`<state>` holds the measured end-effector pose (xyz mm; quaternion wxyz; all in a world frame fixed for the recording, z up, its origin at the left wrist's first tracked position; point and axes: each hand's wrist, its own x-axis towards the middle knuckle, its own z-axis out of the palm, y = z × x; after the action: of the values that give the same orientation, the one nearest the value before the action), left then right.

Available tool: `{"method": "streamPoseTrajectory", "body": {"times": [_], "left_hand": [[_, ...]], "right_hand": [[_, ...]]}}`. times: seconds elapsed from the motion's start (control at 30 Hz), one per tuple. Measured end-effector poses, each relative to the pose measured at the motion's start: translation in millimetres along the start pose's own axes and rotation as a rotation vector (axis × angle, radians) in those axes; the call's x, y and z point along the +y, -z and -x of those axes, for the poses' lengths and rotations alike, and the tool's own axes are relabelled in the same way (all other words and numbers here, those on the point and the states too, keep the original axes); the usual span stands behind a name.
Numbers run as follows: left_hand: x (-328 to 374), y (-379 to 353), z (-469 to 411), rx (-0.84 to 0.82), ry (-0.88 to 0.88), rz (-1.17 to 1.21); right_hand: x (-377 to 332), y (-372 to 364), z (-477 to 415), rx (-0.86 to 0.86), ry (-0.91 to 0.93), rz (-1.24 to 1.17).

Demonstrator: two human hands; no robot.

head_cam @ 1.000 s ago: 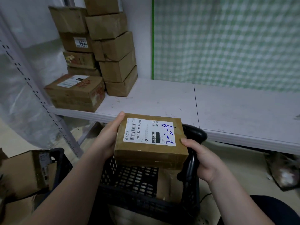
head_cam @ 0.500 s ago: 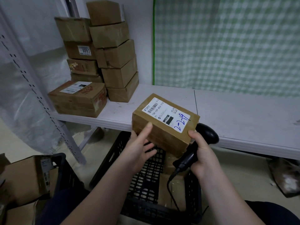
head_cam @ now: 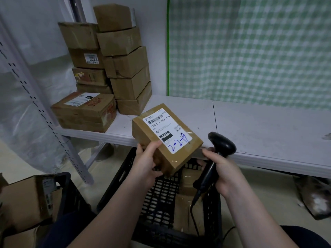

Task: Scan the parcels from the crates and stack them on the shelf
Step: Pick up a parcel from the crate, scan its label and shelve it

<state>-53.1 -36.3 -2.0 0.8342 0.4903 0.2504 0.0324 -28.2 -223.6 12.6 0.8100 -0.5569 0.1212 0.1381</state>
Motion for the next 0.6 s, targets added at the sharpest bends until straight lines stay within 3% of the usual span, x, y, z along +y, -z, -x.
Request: {"method": "streamPoseTrajectory", "body": {"times": [0.37,0.6], "left_hand": [[4,27,-13,0.026,-0.038,-0.182],[4,31,-11,0.026,-0.048,-0.229]], "right_hand": [[-28,-9,19,-0.226,0.145,0.396],[-27,-19,24,-0.303,0.122,0.437]]}}
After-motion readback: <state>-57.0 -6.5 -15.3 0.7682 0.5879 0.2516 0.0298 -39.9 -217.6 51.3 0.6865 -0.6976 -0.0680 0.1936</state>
